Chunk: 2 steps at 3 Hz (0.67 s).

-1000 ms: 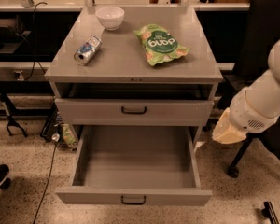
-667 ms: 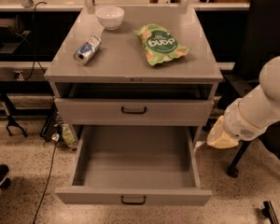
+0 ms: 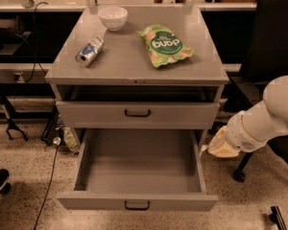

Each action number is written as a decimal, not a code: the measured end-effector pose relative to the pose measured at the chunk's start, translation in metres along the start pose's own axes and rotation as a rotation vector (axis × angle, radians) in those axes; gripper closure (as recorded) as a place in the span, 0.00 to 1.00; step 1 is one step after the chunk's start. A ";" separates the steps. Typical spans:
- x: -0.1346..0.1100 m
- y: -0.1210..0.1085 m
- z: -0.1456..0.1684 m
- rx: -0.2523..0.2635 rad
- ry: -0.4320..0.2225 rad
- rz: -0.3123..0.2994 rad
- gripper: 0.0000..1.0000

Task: Close middle drawer

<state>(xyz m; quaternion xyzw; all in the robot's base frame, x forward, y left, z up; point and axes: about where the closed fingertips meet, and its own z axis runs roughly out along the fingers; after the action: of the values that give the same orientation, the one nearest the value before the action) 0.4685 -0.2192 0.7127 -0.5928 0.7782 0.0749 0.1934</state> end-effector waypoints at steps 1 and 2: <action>0.014 0.019 0.021 -0.080 0.002 -0.025 1.00; 0.038 0.036 0.048 -0.120 0.003 -0.013 1.00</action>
Offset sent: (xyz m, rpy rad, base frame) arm -0.0499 -0.0177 -0.1025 0.0325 0.1478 0.0618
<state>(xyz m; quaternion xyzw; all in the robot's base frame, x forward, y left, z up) 0.4357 -0.2266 0.6503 -0.6086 0.7686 0.1191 0.1567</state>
